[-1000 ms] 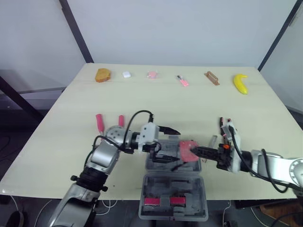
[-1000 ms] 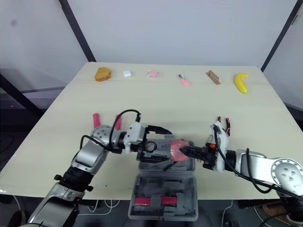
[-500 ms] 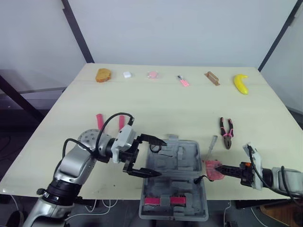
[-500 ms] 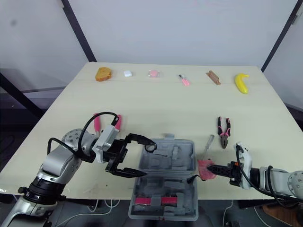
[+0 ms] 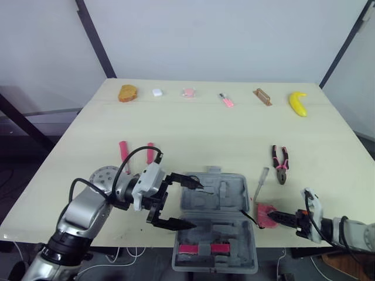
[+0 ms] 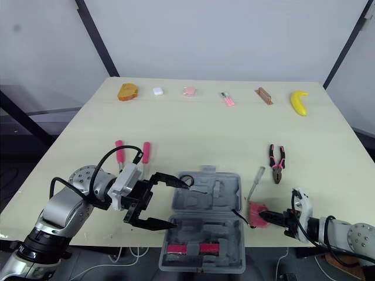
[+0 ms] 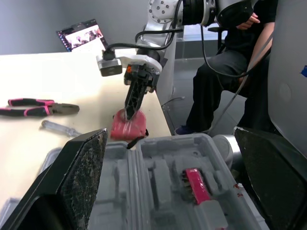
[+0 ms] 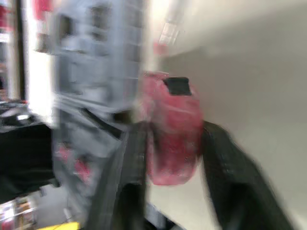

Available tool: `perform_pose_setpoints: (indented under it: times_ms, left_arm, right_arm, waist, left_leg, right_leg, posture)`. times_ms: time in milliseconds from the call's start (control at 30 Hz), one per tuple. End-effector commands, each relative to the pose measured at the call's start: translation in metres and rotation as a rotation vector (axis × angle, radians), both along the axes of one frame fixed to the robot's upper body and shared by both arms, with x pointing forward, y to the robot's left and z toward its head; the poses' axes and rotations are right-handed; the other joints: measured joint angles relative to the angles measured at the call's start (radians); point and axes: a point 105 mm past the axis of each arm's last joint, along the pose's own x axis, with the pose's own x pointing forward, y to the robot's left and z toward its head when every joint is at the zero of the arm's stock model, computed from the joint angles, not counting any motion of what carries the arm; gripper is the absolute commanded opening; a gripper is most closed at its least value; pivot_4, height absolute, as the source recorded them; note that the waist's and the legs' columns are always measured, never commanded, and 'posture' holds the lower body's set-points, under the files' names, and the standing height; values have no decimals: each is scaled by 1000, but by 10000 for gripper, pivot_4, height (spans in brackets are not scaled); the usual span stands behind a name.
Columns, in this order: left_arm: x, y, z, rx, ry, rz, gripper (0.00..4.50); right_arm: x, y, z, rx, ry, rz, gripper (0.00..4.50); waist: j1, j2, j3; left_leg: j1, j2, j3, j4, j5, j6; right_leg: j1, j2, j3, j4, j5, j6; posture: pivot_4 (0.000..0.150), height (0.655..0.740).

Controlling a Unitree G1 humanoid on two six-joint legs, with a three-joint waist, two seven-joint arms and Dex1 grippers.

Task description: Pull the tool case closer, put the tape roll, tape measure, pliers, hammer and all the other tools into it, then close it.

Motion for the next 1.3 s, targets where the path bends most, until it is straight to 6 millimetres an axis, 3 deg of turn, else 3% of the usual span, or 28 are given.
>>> perform_pose_setpoints:
  times_ms: [33, 100, 300, 500, 633, 767, 1167, 1300]
  left_arm:
    - [-4, 2, 9, -5, -49, -21, 45000]
    - [-5, 4, 10, -4, -47, -21, 45000]
    - [-6, 10, 11, -7, -45, -7, 45000]
    - [-6, 17, 15, -21, -62, -2, 45000]
    - [-8, 22, 17, -14, -99, -17, 45000]
    - [-10, 31, 20, 0, -114, 12, 45000]
    - [-14, 37, 17, 3, -115, 49, 45000]
    - [-13, 37, 17, -1, -113, 49, 45000]
  right_arm:
    - [5, -16, 17, -79, -123, 5, 36986]
    - [2, -21, 21, -106, -173, 41, 44646]
    - [-4, -15, 37, -233, -519, 287, 44646]
    - [-8, 4, 29, -388, -888, 607, 44646]
    - [-2, 5, 5, -484, -869, 734, 44646]
    - [6, 5, -9, -537, -876, 749, 44646]
    - [16, 9, -13, -563, -949, 736, 44646]
    - [14, 7, -14, -563, -959, 746, 33477]
  waist:
    - [1, 0, 0]
    - [2, 0, 0]
    - [-2, 0, 0]
    - [-1, 0, 0]
    - [0, 0, 0]
    - [0, 0, 1]
    - [0, 1, 1]
    - [0, 1, 1]
  left_leg:
    - [0, 0, 0, 0, 0, 0]
    - [0, 0, 0, 0, 0, 0]
    - [0, 0, 0, 0, 0, 0]
    - [1, 0, 2, 0, 0, 0]
    - [1, 0, 3, 0, 0, 0]
    - [1, 0, 3, 0, 0, 0]
    - [2, 0, 3, 0, 0, 0]
    - [2, 0, 3, 0, 0, 0]
  right_leg:
    - [0, 0, 0, 0, 0, 0]
    - [0, 0, 0, -1, 0, 0]
    - [0, 0, 0, -1, 0, 0]
    - [0, 0, 0, -1, 0, 0]
    - [0, 0, 0, -1, 0, 0]
    - [0, 0, 0, 0, 0, 0]
    - [0, 0, 0, 0, 0, 0]
    - [0, 0, 0, 1, 0, 0]
  posture:
    - [1500, 7400]
    - [1500, 7400]
    - [1500, 7400]
    - [1500, 7400]
    - [1500, 7400]
    - [1500, 7400]
    - [1500, 7400]
    - [1500, 7400]
